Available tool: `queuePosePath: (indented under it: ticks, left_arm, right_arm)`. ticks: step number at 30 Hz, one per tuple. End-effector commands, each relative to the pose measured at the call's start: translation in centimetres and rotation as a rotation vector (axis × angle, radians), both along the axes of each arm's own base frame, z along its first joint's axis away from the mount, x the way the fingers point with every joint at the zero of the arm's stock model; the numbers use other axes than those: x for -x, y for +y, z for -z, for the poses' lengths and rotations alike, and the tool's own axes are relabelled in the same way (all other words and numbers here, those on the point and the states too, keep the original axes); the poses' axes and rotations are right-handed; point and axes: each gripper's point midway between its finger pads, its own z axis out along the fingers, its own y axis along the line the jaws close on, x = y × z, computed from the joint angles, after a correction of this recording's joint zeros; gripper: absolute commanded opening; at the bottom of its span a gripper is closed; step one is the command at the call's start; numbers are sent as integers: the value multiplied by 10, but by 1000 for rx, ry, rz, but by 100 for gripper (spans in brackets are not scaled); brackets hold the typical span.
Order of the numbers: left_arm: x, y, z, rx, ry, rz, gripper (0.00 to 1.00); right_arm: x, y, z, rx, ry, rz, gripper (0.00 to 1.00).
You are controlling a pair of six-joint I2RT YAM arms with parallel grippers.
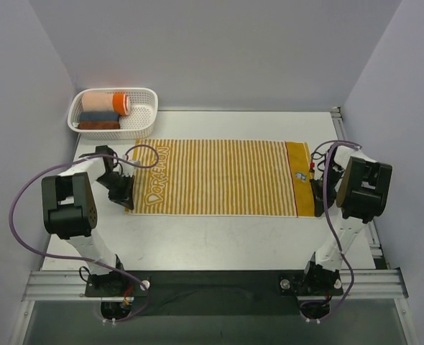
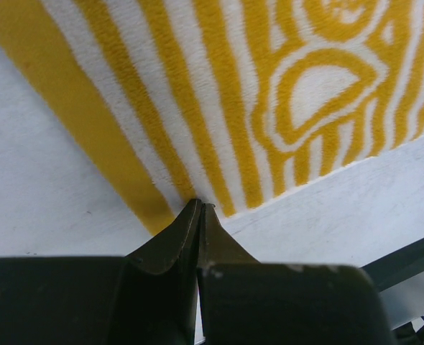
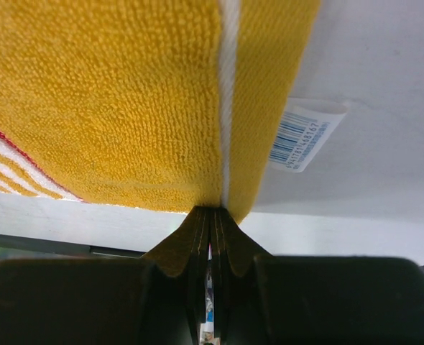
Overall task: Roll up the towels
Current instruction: Fold the towel
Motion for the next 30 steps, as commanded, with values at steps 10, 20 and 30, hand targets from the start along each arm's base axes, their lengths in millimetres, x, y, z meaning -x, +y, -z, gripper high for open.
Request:
queuePosePath:
  ticks: [10,20,30]
  left_arm:
    - [21,50,24,-151,86,-46,0]
    - [52,74,24,-185,118,-93,0]
    - [57,85,17,-200,109,-96,0]
  right_arm:
    - [-18,-12,4,113,48,-158,0]
    - [-35,6,2,142,38,-293,0]
    - [-22,22,-13,114,58,-347,0]
